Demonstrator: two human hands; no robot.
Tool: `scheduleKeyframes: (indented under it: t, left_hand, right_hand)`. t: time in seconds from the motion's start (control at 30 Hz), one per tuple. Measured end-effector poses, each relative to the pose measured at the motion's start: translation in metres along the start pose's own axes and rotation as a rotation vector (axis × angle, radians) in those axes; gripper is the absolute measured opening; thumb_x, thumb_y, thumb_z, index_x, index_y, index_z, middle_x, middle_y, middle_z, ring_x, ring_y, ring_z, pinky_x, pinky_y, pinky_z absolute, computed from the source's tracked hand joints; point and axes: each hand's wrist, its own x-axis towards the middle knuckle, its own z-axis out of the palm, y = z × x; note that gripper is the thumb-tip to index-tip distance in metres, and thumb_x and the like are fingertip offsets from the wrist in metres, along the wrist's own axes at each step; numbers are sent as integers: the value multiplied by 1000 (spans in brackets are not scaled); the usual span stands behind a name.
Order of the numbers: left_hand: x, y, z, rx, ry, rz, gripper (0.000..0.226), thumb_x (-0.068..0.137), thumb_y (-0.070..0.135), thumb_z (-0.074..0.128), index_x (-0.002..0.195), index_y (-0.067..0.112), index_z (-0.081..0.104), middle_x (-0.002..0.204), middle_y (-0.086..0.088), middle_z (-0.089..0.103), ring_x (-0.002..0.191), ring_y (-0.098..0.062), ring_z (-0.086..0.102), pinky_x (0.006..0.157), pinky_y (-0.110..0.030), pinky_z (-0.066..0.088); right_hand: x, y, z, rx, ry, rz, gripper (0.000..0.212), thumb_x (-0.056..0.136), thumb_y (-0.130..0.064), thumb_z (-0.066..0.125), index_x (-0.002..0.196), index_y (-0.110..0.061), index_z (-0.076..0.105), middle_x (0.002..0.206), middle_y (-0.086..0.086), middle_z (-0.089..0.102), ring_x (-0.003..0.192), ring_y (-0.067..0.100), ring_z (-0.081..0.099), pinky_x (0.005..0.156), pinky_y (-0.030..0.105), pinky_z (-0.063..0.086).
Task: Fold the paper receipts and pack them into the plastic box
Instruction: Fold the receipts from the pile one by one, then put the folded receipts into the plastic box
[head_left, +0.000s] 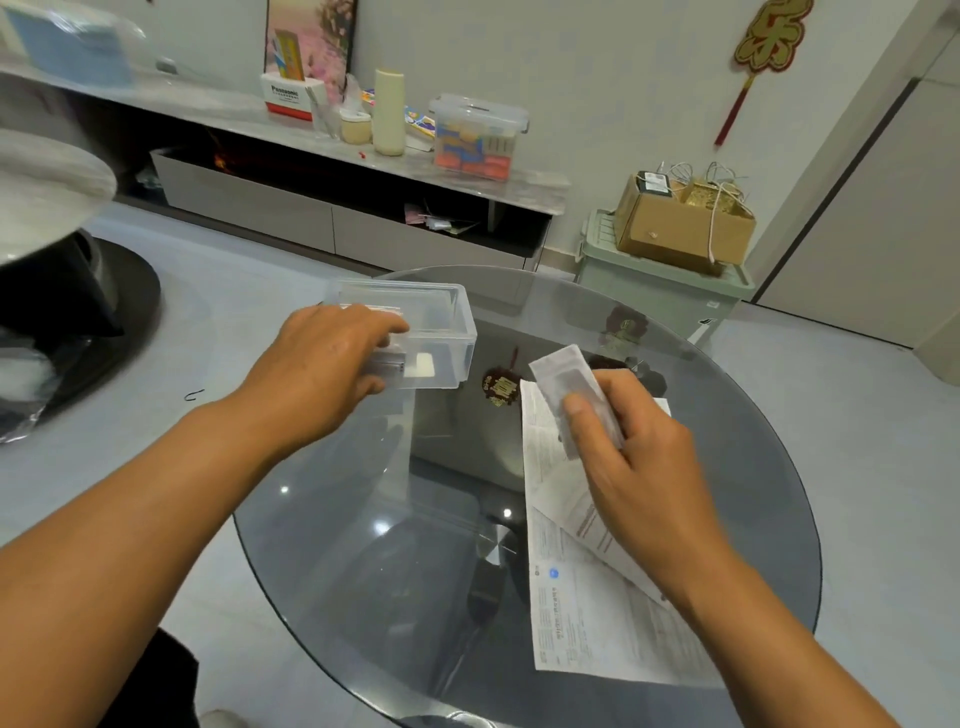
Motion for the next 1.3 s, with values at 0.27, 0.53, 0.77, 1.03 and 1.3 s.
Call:
scheduleKeyframes:
  t: [0.27, 0.53, 0.77, 1.03, 1.3]
  left_hand:
    - [-17, -6, -21, -238, -231, 158, 16, 88, 26, 78, 93, 37, 67, 94, 19, 58, 89, 1, 55, 79, -21, 46]
    - [-34, 19, -37, 64, -232, 440, 81, 65, 77, 73, 136, 45, 49, 134, 28, 43, 128, -2, 33, 116, -29, 21]
    - [-17, 16, -11, 172, -367, 424, 111, 58, 85, 68, 152, 40, 29, 150, 21, 34, 139, -7, 30, 120, -37, 15]
    - [-12, 19, -10, 109, -358, 361, 92, 63, 68, 82, 141, 36, 43, 136, 13, 33, 119, -11, 34, 101, -31, 39]
    - [-13, 19, -11, 112, -387, 302, 68, 67, 58, 85, 119, 39, 45, 109, 19, 46, 102, -9, 34, 82, -31, 35]
  right_hand:
    - [21, -22, -15, 59, 98, -9, 19, 104, -39, 56, 100, -28, 71, 93, -8, 68, 85, 12, 64, 73, 39, 55]
    - [33, -57, -11, -63, -156, -24, 19, 101, -36, 62, 111, -30, 78, 95, -17, 74, 84, -2, 67, 67, 13, 49]
    - [36, -65, -6, -143, -191, 20, 17, 99, -34, 67, 107, -28, 81, 93, -16, 76, 85, 1, 69, 72, 20, 50]
    - [52, -75, 12, -393, -199, -48, 19, 99, -36, 66, 103, -26, 80, 87, -8, 76, 77, 11, 69, 75, 41, 61]
    - [66, -84, 38, -689, -271, -150, 24, 99, -25, 60, 83, -13, 73, 73, 4, 67, 68, 25, 64, 61, 36, 55]
